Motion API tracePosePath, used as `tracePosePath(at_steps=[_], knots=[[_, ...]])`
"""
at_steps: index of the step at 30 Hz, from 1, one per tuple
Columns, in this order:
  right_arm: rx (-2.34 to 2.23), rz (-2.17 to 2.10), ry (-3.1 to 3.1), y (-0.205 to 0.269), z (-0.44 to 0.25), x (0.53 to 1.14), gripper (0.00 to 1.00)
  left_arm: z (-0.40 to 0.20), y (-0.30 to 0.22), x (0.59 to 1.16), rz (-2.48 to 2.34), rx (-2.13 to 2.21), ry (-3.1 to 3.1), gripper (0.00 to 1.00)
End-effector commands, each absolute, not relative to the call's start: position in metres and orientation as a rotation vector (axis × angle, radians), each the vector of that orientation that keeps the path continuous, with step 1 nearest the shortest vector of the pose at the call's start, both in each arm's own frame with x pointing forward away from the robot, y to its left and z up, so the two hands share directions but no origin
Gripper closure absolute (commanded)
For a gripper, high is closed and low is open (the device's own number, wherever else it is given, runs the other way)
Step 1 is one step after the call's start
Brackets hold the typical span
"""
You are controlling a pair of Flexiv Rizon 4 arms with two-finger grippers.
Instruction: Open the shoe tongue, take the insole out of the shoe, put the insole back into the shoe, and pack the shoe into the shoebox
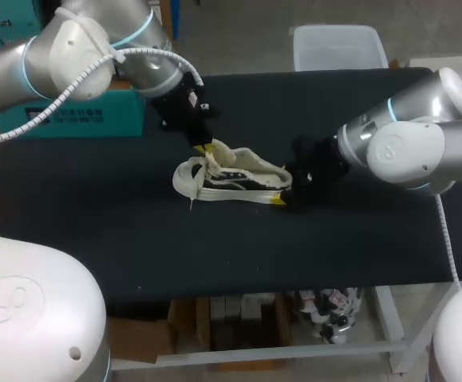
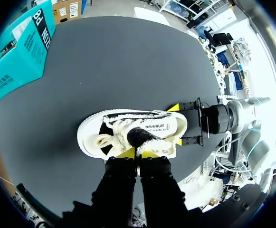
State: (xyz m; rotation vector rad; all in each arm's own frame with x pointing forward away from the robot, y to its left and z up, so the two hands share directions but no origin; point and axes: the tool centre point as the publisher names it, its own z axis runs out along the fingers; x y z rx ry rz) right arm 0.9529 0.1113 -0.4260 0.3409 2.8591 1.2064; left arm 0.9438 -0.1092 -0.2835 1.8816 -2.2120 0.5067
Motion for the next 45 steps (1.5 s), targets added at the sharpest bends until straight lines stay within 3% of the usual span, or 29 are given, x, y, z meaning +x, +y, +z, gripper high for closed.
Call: tracePosePath(at_steps=[1,9,17,19,21,24,26,28,29,31,36,38,41,45], knots=[[0.338,1.211,2.856,0.109,-0.43,0.953,1.0,-0.289,-0.096,0.95,0.556,1.908,-2.081,1.0],[0.338,1.211,2.856,0.109,-0.43,0.953,1.0,-0.304,-0.074,0.962,0.605,1.944,-1.909,1.0],[0.338,1.211,2.856,0.109,-0.43,0.953,1.0,-0.289,-0.09,0.955,0.581,1.845,-2.02,1.0],[0.338,1.211,2.856,0.109,-0.43,0.953,1.0,-0.283,-0.096,0.952,0.572,1.823,-2.069,0.69],[0.338,1.211,2.856,0.109,-0.43,0.953,1.0,-0.278,-0.102,0.95,0.56,1.79,-2.124,0.69],[0.338,1.211,2.856,0.109,-0.43,0.953,1.0,-0.271,-0.111,0.946,0.529,1.745,-2.209,0.55],[0.338,1.211,2.856,0.109,-0.43,0.953,1.0,-0.269,-0.116,0.945,0.516,1.726,-2.26,0.51],[0.338,1.211,2.856,0.109,-0.43,0.953,1.0,-0.268,-0.122,0.945,0.487,1.703,-2.341,0.31],[0.338,1.211,2.856,0.109,-0.43,0.953,1.0,-0.267,-0.123,0.945,0.481,1.701,-2.366,0.3],[0.338,1.211,2.856,0.109,-0.43,0.953,1.0,-0.267,-0.126,0.947,0.464,1.677,-2.429,0.29],[0.338,1.211,2.856,0.109,-0.43,0.953,1.0,-0.265,-0.132,0.952,0.397,1.638,-2.56,0.43],[0.338,1.211,2.856,0.109,-0.43,0.953,1.0,-0.264,-0.133,0.957,0.38,1.646,-2.584,0.44],[0.338,1.211,2.856,0.109,-0.43,0.953,1.0,-0.262,-0.134,0.96,0.357,1.61,-2.629,0.59],[0.338,1.211,2.856,0.109,-0.43,0.953,1.0,-0.255,-0.134,0.956,0.358,1.532,-2.733,0.59]])
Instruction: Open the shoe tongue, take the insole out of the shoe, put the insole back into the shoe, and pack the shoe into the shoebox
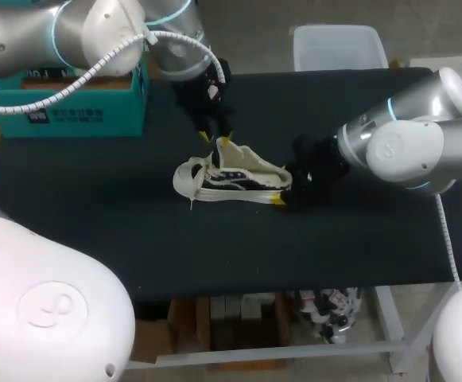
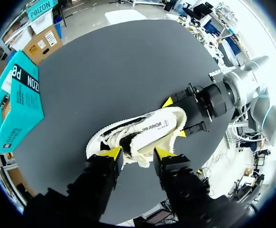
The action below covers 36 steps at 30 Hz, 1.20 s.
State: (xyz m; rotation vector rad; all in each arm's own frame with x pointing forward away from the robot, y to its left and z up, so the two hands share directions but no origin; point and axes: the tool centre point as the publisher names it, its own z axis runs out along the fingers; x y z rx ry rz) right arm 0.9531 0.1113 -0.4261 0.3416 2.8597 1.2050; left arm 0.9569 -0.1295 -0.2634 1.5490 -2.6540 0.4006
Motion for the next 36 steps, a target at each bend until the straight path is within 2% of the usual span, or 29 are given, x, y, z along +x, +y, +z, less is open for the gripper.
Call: tracePosePath(at_steps=[1,4,6,9,16,28,36], knots=[[0.338,1.211,2.856,0.109,-0.43,0.953,1.0,-0.252,-0.135,0.955,0.354,1.49,-2.763,0.58],[0.338,1.211,2.856,0.109,-0.43,0.953,1.0,-0.243,-0.139,0.95,0.378,1.357,-2.85,0.6],[0.338,1.211,2.856,0.109,-0.43,0.953,1.0,-0.237,-0.142,0.947,0.389,1.245,-2.91,0.65],[0.338,1.211,2.856,0.109,-0.43,0.953,1.0,-0.233,-0.146,0.946,0.38,1.049,-2.956,1.0],[0.338,1.211,2.856,0.109,-0.43,0.953,1.0,-0.244,-0.141,0.927,0.09,0.272,-2.998,1.0],[0.338,1.211,2.856,0.109,-0.43,0.953,1.0,-0.244,-0.137,0.928,0.081,0.242,-2.961,1.0],[0.338,1.211,2.856,0.109,-0.43,0.953,1.0,-0.271,-0.156,0.933,0.135,0.206,-3.061,1.0]])
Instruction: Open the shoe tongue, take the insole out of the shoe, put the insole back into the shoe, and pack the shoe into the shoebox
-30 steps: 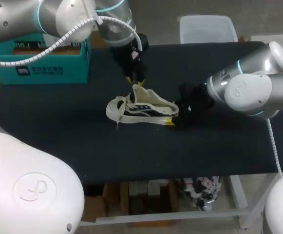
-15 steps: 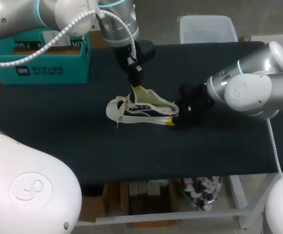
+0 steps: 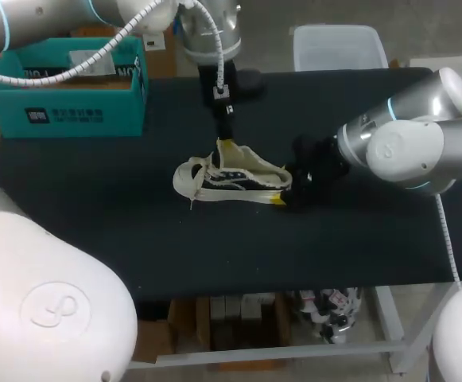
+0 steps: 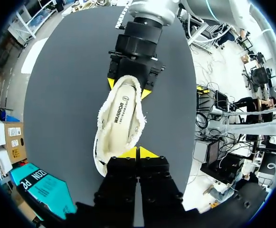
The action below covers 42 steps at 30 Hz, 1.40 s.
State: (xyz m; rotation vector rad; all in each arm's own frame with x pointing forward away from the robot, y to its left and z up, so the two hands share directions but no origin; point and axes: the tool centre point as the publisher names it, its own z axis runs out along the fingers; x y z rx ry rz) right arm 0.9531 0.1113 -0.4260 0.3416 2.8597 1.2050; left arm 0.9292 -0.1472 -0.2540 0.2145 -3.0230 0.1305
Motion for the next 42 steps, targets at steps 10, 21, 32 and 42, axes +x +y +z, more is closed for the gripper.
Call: tracePosePath(at_steps=[10,21,32,42], knots=[[0.338,1.211,2.856,0.109,-0.43,0.953,1.0,-0.304,-0.164,0.948,0.194,-0.027,-3.113,1.0],[0.338,1.211,2.856,0.109,-0.43,0.953,1.0,-0.329,-0.17,0.954,0.187,-0.273,-3.129,1.0],[0.338,1.211,2.856,0.109,-0.43,0.953,1.0,-0.352,-0.169,0.958,0.181,-0.388,-3.042,1.0],[0.338,1.211,2.856,0.109,-0.43,0.953,1.0,-0.371,-0.171,0.947,0.135,-0.42,-3.006,1.0]])
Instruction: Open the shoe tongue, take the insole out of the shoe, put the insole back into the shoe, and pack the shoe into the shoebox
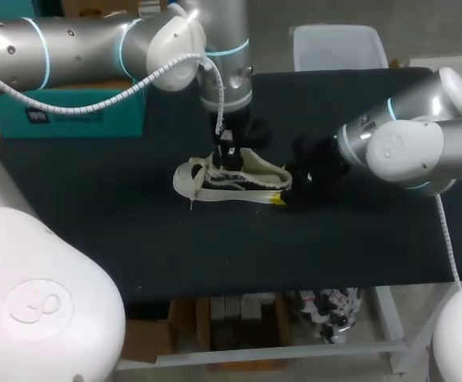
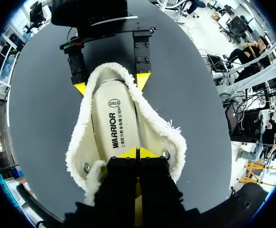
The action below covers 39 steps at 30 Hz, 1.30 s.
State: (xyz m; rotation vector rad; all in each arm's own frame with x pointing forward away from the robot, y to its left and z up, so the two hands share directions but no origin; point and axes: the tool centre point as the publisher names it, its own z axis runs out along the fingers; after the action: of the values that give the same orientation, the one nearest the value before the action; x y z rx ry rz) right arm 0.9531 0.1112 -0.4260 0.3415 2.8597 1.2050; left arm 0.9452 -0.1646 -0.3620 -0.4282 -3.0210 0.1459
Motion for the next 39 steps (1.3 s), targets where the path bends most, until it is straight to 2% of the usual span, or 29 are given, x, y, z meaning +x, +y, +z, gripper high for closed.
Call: tracePosePath(at_steps=[1,10,11,12,14,24,39], knots=[[0.338,1.211,2.856,0.109,-0.43,0.953,1.0,-0.372,-0.171,0.946,0.134,-0.423,-3.001,1.0],[0.338,1.211,2.856,0.109,-0.43,0.953,1.0,-0.375,-0.168,0.936,0.13,-0.428,-2.985,1.0],[0.338,1.211,2.856,0.109,-0.43,0.953,1.0,-0.376,-0.168,0.935,0.124,-0.42,-2.982,0.98],[0.338,1.211,2.856,0.109,-0.43,0.953,1.0,-0.377,-0.167,0.934,0.109,-0.413,-2.984,0.92],[0.338,1.211,2.856,0.109,-0.43,0.953,1.0,-0.379,-0.167,0.931,0.086,-0.395,-2.996,0.88],[0.338,1.211,2.856,0.109,-0.43,0.953,1.0,-0.395,-0.165,0.931,0.052,-0.307,-3.042,0.88],[0.338,1.211,2.856,0.109,-0.43,0.953,1.0,-0.427,-0.164,0.933,0.003,-0.235,-3.073,0.82]])
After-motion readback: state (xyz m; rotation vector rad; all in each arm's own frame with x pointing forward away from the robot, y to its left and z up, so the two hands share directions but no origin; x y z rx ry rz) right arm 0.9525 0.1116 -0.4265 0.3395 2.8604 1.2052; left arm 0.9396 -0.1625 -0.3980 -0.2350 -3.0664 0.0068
